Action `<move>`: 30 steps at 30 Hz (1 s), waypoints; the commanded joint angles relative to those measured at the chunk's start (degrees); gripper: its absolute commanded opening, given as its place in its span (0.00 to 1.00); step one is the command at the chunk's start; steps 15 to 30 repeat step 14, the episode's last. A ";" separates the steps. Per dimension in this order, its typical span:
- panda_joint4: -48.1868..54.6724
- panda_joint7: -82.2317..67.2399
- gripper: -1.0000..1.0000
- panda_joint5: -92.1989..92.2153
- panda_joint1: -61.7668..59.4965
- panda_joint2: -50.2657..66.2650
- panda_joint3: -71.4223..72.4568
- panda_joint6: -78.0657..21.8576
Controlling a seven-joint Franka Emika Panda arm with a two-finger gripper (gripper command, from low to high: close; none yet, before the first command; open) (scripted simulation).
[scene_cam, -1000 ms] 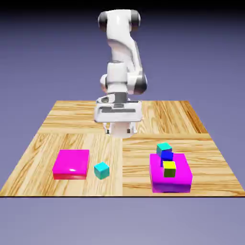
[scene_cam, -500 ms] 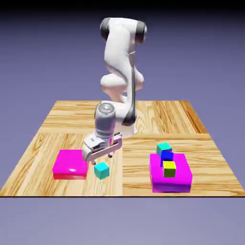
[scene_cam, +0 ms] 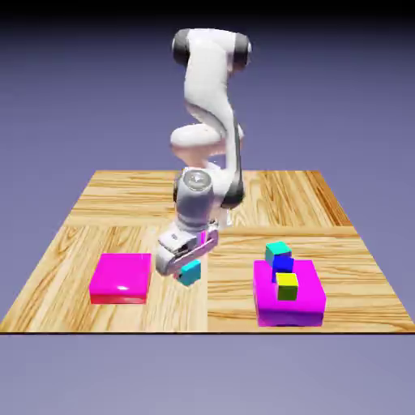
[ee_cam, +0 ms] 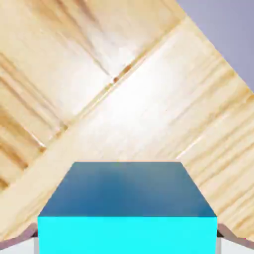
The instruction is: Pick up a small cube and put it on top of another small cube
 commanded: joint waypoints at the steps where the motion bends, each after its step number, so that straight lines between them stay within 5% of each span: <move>1: 1.65 -2.42 0.00 -0.97 1.13 -1.30 1.94 -2.35; 6: 8.19 -12.27 0.00 -4.48 9.38 -6.38 9.70 -11.87; 11: 4.70 -11.93 0.00 -4.77 8.45 0.46 9.12 -1.49; 12: 4.70 -11.93 1.00 -4.77 8.45 0.46 9.12 -1.49; 30: 5.54 -12.01 1.00 -4.70 8.67 -1.18 9.25 -3.98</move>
